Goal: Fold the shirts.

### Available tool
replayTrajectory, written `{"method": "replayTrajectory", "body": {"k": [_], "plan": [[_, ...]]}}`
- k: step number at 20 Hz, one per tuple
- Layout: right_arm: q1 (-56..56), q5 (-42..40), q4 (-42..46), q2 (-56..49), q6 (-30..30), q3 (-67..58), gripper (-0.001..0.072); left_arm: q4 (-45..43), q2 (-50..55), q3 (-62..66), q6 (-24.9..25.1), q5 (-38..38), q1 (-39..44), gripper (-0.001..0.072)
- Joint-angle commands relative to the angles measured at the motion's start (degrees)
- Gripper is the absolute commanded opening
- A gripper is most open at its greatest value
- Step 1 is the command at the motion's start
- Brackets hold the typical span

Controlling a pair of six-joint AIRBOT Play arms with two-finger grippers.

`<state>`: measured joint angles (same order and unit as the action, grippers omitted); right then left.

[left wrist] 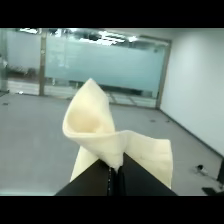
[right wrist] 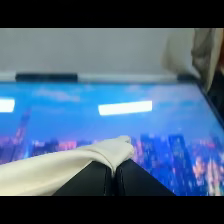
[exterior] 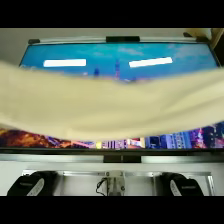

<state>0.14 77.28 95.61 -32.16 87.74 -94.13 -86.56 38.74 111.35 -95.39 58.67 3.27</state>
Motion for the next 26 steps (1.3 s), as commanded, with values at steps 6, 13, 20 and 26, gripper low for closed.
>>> {"method": "replayTrajectory", "body": {"k": [6, 13, 20, 26], "plan": [[-0.02, -4.00, -5.99, -6.73, 2.40, 38.71, 0.0074, -6.36, 17.22, -24.35, -1.09, -0.79, -0.04, 0.0036], [-0.02, -21.62, -10.45, -19.34, 14.16, 49.62, 0.0074, 16.28, 45.90, -26.40, -2.86, -3.69, -0.02, 0.0037], [-0.02, -14.45, -9.62, -19.93, 10.73, 49.62, 0.0074, 21.81, 49.05, -26.12, 4.74, 23.21, -3.63, 0.0720], [-0.02, -9.94, -9.62, -19.93, 6.78, 49.62, 0.0075, 21.59, 21.24, -58.47, 2.16, 22.53, -4.92, 0.0720]]}}
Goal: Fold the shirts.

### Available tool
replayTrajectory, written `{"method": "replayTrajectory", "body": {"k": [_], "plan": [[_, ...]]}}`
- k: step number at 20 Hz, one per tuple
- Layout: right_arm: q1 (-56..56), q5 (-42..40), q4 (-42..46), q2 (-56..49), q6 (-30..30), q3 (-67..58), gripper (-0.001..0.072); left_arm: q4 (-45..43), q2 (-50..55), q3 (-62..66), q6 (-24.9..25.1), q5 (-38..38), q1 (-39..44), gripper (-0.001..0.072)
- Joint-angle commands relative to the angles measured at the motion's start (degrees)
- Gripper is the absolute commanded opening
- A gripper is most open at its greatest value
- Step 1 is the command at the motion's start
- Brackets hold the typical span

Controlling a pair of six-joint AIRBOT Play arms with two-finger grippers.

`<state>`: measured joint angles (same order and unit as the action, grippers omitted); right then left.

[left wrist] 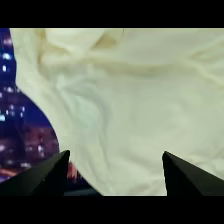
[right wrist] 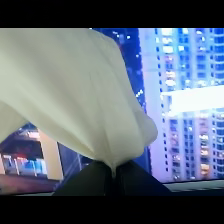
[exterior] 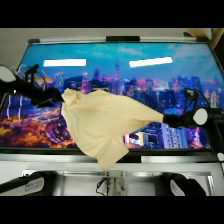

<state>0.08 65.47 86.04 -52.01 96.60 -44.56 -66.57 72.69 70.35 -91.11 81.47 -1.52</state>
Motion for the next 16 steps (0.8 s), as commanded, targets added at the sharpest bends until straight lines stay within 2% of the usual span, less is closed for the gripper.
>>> {"method": "replayTrajectory", "body": {"k": [1, 3, 5, 9, 16], "plan": [[0.04, 1.66, -0.09, -0.09, -2.21, 0.04, 0.0075, 5.18, -18.18, -27.28, -3.34, -3.69, 0.35, 0.0720], [0.04, 1.60, -0.20, -0.09, -2.19, 0.04, 0.0075, 16.68, -28.28, -44.44, -3.72, -12.41, 0.83, 0.0720], [0.04, 1.70, -0.39, -0.09, -2.19, 0.04, 0.0075, 26.45, -35.23, -55.41, -3.65, -18.38, 1.27, 0.0713], [0.04, 1.90, -1.51, -0.09, -2.19, 0.04, 0.0075, 27.78, -37.53, -64.52, -4.96, -22.75, 2.29, 0.0667], [0.04, 1.95, -1.79, -0.09, -2.14, 0.04, 0.0075, 30.73, -31.50, -64.65, -3.96, -33.90, 8.41, 0.0657]]}}
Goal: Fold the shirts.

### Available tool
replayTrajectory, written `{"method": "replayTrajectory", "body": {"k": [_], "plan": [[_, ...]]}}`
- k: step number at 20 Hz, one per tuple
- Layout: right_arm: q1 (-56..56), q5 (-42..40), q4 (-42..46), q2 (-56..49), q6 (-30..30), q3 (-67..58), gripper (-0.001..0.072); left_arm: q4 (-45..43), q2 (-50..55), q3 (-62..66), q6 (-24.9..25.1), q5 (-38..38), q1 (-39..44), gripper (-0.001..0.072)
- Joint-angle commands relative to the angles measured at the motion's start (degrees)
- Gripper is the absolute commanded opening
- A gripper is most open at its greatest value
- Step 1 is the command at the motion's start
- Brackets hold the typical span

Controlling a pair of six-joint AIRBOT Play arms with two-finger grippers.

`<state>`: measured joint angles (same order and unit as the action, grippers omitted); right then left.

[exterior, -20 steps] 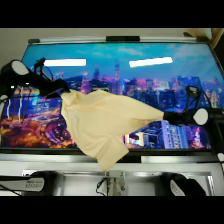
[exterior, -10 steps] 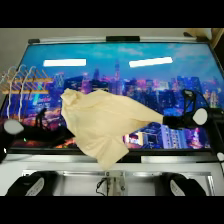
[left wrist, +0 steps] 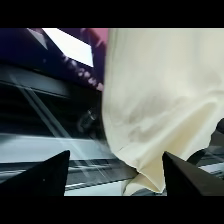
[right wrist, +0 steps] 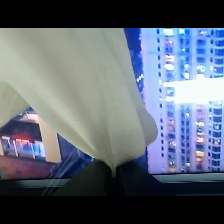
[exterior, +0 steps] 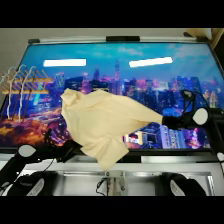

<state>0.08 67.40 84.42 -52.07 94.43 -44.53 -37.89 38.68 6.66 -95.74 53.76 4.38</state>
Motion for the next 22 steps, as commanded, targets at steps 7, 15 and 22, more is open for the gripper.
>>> {"method": "replayTrajectory", "body": {"k": [7, 15, 22], "plan": [[0.04, 0.63, -0.42, 0.00, 0.02, 0.02, 0.0075, 13.94, 14.19, 4.66, 10.69, -16.90, 13.16, 0.0294], [0.02, 1.88, 7.87, 3.26, -7.74, -22.84, 0.0075, -5.35, 9.01, 53.68, 31.15, 9.14, -0.85, 0.0034], [0.04, -7.10, 11.50, 16.68, -7.43, -52.19, 0.0074, -28.20, 1.27, 109.53, 6.16, 9.57, -15.93, 0.0035]]}}
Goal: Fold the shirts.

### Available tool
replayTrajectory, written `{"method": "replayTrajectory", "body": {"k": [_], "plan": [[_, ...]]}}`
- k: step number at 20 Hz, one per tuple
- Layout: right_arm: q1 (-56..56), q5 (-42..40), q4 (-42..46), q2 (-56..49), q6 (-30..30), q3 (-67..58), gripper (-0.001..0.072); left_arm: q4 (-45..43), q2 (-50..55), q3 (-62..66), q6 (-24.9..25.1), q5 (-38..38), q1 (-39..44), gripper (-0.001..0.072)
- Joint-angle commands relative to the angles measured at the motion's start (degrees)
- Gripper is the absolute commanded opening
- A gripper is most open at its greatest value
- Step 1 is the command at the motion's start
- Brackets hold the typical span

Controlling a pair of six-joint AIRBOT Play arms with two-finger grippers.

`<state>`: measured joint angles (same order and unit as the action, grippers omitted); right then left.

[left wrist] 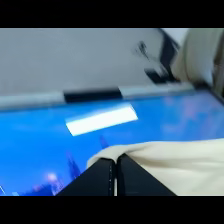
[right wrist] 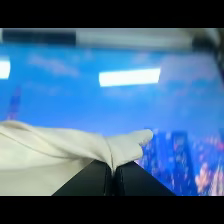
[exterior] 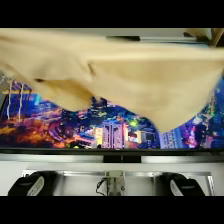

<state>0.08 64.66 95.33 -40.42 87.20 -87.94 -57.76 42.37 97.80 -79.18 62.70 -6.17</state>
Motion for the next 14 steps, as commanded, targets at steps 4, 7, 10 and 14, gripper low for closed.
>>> {"method": "replayTrajectory", "body": {"k": [4, 7, 10, 14], "plan": [[0.02, -1.79, 0.33, 9.97, 0.17, -9.31, 0.0075, -12.26, -5.16, 20.24, -14.36, 4.92, -7.61, 0.0034], [0.04, 6.97, 4.46, 7.78, 0.11, -8.70, 0.0074, -16.90, -4.57, 13.97, -11.17, 11.54, -7.74, 0.0036], [0.04, 14.62, 9.35, 2.03, 0.15, -4.52, 0.0074, -16.85, -3.41, 1.16, -8.90, 12.44, -7.72, 0.0036], [0.04, 6.27, 7.72, -8.52, 1.09, 5.66, 0.0074, -15.65, 1.31, -15.96, -8.94, 2.16, -7.72, 0.0036]]}}
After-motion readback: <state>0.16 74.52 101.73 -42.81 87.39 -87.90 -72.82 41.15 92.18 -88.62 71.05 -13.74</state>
